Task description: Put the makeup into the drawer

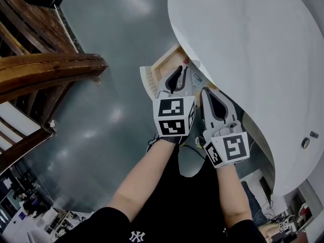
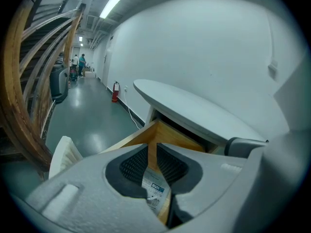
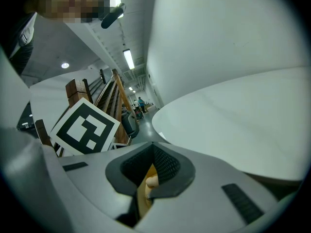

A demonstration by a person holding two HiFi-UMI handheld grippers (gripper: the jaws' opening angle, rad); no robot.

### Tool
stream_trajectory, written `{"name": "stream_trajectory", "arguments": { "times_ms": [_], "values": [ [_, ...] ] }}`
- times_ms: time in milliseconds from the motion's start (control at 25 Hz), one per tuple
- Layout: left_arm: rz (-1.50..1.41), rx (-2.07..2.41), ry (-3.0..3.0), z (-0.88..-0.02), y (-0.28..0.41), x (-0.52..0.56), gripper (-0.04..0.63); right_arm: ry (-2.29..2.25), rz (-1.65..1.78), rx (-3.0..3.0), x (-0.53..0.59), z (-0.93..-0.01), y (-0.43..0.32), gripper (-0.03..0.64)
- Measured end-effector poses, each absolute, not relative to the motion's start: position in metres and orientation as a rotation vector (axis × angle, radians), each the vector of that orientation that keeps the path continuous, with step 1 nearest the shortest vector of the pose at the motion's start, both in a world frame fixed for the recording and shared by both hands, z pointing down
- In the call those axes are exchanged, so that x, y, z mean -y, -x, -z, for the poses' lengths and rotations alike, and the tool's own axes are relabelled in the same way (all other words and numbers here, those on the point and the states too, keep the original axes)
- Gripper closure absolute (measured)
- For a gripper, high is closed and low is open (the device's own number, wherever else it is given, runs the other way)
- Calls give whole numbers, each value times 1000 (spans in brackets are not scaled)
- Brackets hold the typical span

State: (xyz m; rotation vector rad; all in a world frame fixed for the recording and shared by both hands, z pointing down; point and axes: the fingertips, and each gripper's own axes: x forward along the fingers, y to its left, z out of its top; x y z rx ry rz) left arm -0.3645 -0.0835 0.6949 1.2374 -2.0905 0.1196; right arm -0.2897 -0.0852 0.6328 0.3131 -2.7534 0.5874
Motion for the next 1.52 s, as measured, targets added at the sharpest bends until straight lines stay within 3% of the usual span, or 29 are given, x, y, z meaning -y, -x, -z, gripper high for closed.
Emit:
{"name": "stream_trajectory", "arguments": {
  "times_ms": [440,1520],
  "values": [
    [-106,2100,-1283,-653,355,76,563,-326,-580,2759,87,-597,287,601],
    [-47,2178,-1644,-397,290,56,584,-404,-394,2877,97,-400,257,601]
  ]
}}
